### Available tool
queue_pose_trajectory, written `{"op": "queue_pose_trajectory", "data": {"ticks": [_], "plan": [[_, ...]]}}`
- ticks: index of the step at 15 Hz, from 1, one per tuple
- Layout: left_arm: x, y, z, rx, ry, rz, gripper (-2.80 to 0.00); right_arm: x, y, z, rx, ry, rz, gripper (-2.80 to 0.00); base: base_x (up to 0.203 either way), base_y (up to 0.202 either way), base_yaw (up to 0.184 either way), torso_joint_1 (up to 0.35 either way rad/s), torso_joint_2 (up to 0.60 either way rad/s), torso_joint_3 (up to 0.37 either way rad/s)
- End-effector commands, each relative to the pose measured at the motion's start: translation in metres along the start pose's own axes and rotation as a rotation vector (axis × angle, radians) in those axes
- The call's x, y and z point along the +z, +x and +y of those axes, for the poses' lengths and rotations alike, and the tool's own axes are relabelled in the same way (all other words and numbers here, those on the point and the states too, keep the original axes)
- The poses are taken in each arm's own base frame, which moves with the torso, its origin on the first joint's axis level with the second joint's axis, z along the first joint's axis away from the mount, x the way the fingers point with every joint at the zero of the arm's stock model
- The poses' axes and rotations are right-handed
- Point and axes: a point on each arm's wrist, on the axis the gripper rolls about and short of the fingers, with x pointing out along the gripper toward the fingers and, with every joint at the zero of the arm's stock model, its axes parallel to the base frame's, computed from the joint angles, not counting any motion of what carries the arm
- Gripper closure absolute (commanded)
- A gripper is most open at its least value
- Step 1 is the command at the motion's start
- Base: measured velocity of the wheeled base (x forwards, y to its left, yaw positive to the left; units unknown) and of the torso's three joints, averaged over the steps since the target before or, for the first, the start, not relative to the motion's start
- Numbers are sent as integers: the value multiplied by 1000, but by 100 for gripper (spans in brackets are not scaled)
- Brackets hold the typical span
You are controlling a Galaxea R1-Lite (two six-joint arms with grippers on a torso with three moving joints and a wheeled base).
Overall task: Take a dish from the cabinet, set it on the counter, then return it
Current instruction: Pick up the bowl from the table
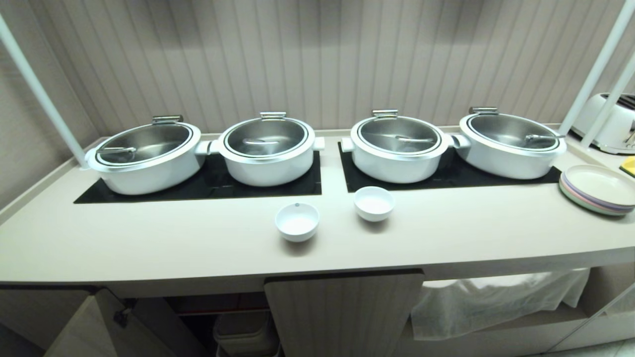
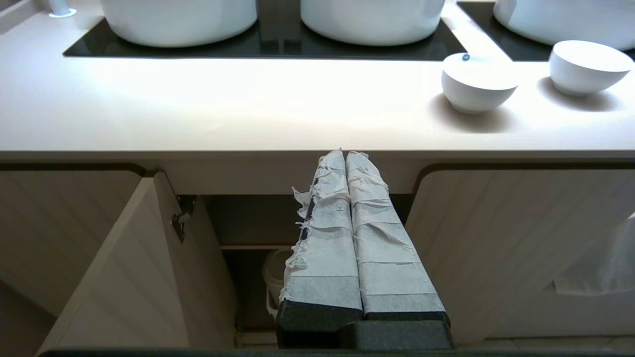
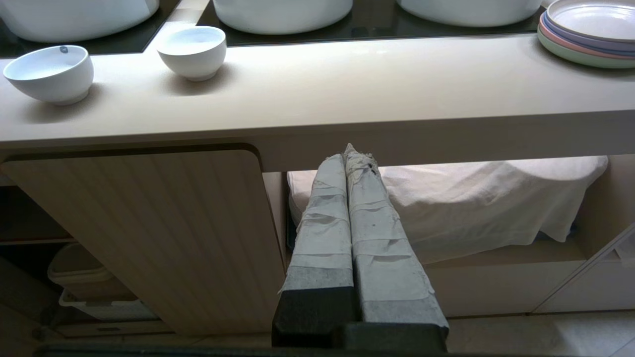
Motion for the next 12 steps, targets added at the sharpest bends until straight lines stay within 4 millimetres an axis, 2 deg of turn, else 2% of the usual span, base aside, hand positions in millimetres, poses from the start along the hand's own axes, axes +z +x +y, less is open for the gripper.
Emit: {"op": "queue_pose_trajectory", "data": {"ticks": [1,12], "plan": [[0,-1,0,0,-2,-13,0,0,0,0,0,0,1,0,0,0,0,0,0,0],[0,-1,0,0,-2,-15,0,0,0,0,0,0,0,0,0,0,0,0,0,0]]}}
